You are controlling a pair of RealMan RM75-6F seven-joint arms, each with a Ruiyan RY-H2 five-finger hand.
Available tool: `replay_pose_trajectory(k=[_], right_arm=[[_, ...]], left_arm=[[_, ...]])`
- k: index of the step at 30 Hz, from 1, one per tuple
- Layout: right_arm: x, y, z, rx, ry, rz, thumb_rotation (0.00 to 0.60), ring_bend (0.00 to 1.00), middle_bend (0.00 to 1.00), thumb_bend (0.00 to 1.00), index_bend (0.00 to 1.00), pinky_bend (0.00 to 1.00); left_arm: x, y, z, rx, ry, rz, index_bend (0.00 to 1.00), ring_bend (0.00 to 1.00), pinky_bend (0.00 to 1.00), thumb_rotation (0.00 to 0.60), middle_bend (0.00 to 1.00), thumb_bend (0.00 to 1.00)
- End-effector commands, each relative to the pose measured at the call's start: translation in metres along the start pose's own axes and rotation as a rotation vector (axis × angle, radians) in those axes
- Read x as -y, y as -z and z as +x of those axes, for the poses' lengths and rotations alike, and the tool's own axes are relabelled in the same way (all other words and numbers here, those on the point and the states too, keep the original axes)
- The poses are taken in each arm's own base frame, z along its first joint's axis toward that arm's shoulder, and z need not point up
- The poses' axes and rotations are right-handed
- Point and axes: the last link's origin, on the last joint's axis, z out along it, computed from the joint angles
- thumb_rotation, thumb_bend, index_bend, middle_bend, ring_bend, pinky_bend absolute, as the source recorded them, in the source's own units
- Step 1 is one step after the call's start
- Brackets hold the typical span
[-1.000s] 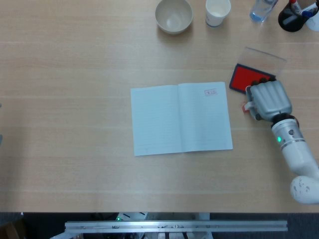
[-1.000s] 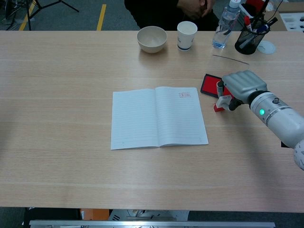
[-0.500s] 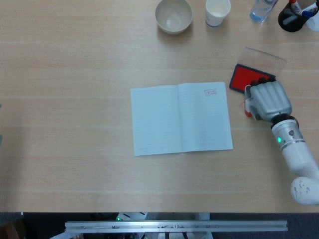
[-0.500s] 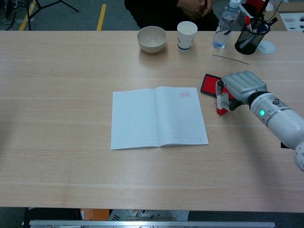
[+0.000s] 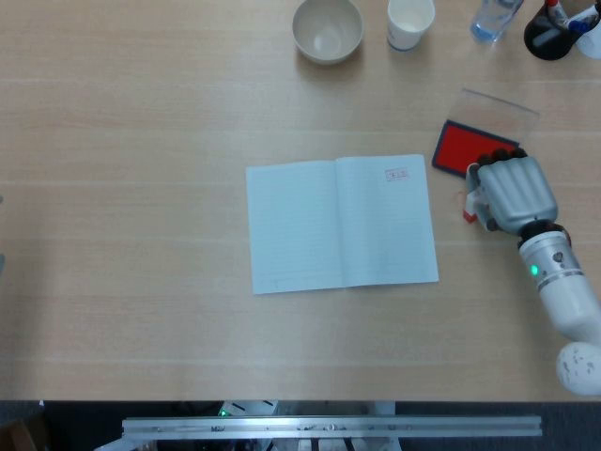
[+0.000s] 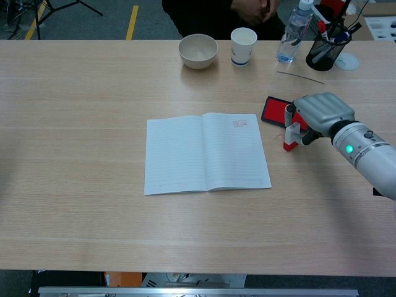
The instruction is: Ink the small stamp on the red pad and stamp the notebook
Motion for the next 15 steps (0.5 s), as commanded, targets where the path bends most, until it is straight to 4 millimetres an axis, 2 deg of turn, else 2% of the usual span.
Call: replay_pose_trajectory(k=[1,11,15], right_arm=[[-0.0018,0.0025,0.0005,-0.001,-0.003,-0.003,0.6,0.23,0.35,0.32,0.47,0.25],[-0.005,0.0099,0.0011,-0.016,-0.01,-0.003,0.6,0.23,0.35,0.32,0.46,0.25],[-0.0049,0.0114,0.0028,-0.024,-0.018,0.002,0.6,0.22,0.33,0.3,0.41,0.25]], left_arm=[[0.0001,-0.0002,0.0001,-0.001,0.001,0.001,0.24,0.21,0.2,0.6,0.24,0.26],[-0.0006,-0.0004,0.0002,-0.002,0.001,-0.002,0.24,0.21,0.2,0.6,0.24,0.26],[-0.0012,-0.0005,0.001,-0.005,0.003,-0.004,0.24,0.21,0.2,0.6,0.24,0.26]])
